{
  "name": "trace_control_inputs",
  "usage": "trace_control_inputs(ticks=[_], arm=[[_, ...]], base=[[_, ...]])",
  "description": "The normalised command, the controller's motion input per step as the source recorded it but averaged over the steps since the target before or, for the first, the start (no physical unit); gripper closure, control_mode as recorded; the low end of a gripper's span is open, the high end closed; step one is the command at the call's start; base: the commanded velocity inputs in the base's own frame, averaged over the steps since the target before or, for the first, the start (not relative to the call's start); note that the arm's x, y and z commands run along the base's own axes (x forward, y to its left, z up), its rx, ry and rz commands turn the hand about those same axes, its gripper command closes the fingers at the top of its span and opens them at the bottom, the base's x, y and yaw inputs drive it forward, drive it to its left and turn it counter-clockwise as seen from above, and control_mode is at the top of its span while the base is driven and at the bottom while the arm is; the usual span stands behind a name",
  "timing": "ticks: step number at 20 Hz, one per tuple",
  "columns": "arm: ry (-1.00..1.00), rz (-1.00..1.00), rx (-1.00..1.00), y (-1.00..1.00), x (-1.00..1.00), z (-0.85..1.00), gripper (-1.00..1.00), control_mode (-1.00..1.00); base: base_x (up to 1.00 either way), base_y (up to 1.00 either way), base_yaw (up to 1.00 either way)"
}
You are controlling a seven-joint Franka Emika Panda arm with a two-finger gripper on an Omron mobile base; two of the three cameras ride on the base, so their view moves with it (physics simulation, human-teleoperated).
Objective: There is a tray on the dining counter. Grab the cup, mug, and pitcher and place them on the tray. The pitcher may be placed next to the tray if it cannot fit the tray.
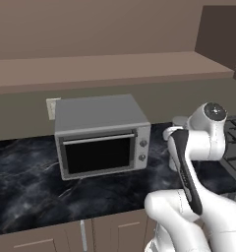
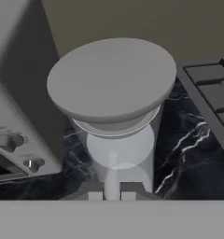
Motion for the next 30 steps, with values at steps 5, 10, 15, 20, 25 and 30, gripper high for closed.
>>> trace_control_inputs(ticks=[5,10,15,20,25,30], arm=[[0.0,0.0,0.01,0.0,-0.12,0.61,1.0,-1.0],[0.0,0.0,0.0,0.0,-0.15,0.54,1.0,-1.0],[0.0,0.0,0.0,0.0,-0.22,0.35,1.0,-1.0],[0.0,0.0,0.0,0.0,-0.21,0.03,1.0,-1.0],[0.0,0.0,0.0,0.0,-0.2,0.0,1.0,-1.0],[0.0,0.0,0.0,0.0,-0.11,0.0,1.0,-1.0]], base=[[0.0,0.0,0.0],[0.0,0.0,0.0],[0.0,0.0,0.0],[0.0,0.0,0.0],[0.0,0.0,0.0],[0.0,0.0,0.0]])
